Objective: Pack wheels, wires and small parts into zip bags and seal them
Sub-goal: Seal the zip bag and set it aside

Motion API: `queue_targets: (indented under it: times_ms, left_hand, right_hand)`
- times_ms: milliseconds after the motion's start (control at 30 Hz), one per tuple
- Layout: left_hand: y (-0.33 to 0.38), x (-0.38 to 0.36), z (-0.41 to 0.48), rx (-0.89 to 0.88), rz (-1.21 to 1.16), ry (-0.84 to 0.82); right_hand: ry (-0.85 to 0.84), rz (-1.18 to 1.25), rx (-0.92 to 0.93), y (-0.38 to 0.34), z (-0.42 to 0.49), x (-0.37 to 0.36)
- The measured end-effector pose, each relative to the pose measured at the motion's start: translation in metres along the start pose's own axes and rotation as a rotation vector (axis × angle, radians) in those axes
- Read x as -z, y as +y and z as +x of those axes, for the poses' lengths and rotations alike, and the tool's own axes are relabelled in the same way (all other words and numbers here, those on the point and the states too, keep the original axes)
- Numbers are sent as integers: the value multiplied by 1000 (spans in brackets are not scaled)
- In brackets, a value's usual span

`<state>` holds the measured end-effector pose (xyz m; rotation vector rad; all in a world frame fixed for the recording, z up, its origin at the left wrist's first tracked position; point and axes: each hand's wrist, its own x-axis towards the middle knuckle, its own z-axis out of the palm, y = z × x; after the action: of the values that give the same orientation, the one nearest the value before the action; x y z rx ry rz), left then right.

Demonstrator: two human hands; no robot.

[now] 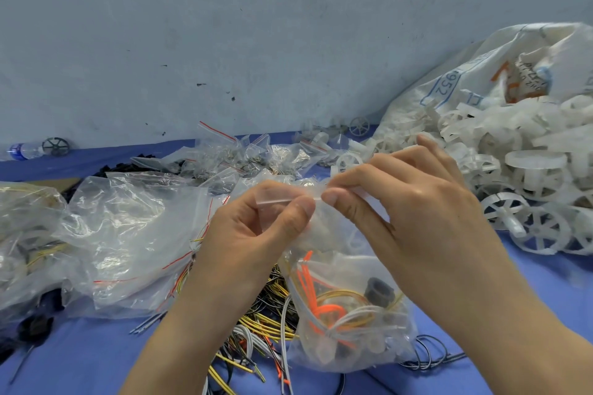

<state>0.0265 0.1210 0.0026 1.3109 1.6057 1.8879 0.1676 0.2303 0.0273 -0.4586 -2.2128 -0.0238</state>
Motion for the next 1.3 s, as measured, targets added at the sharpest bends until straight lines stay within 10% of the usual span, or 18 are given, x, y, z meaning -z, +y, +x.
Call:
queue_targets:
  times_ms: [1300]
  left_hand:
    - [-12, -25, 1, 13, -148, 17]
  right_hand:
    - [24, -4, 12, 6, -1, 3]
